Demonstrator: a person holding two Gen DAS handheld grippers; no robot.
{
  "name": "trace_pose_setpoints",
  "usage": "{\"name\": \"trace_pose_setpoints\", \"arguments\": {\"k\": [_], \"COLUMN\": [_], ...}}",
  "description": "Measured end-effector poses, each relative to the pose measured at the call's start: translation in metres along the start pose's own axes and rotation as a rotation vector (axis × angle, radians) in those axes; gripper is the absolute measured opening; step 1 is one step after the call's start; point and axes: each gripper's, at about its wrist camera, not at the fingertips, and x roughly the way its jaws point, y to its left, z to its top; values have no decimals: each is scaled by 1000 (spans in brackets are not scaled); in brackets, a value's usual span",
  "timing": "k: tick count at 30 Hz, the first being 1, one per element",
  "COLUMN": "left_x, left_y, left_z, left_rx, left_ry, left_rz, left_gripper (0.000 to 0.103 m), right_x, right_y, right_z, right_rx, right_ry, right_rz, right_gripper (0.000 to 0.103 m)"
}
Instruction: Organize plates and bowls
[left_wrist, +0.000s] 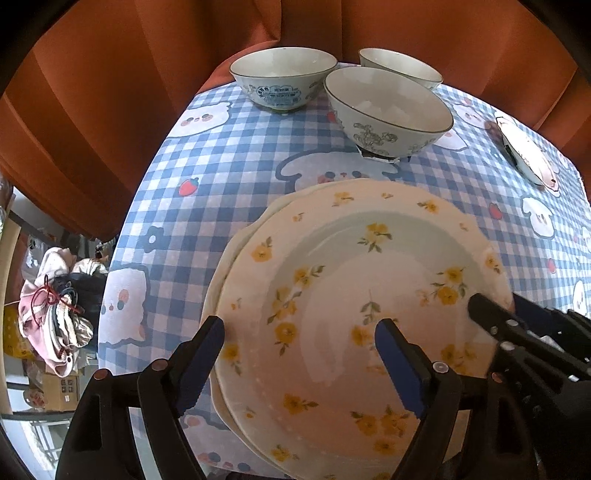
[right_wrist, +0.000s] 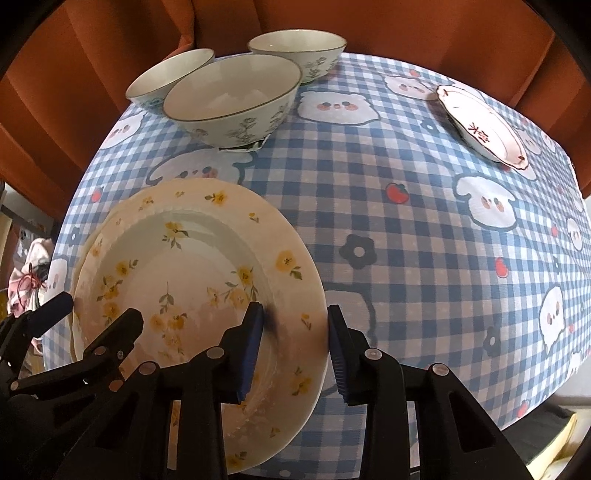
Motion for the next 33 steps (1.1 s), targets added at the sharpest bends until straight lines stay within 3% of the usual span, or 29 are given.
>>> {"name": "trace_pose_setpoints", "arguments": {"k": [13,19,27,33], "left_x": [-4,-10,-32,-41], "left_y": [8,6,-10,-32], "left_z": [-6,-10,-5,1], "left_rx": [15,25,40,31], "left_ry": [3,10,-35,-73], "left_rz": [-15,-39,-61,-57], "left_gripper": [84,85,85,85], "right_x": [2,-4,-33,-50], "right_y": [12,9,-11,-34], "right_z": [-7,-12,-15,-10], "right_rx": [2,37,77,83], "right_ry": [14,8,-63,-118], "right_rz": [-49,-30,-58,-45], "right_gripper": [39,41,64,64]}}
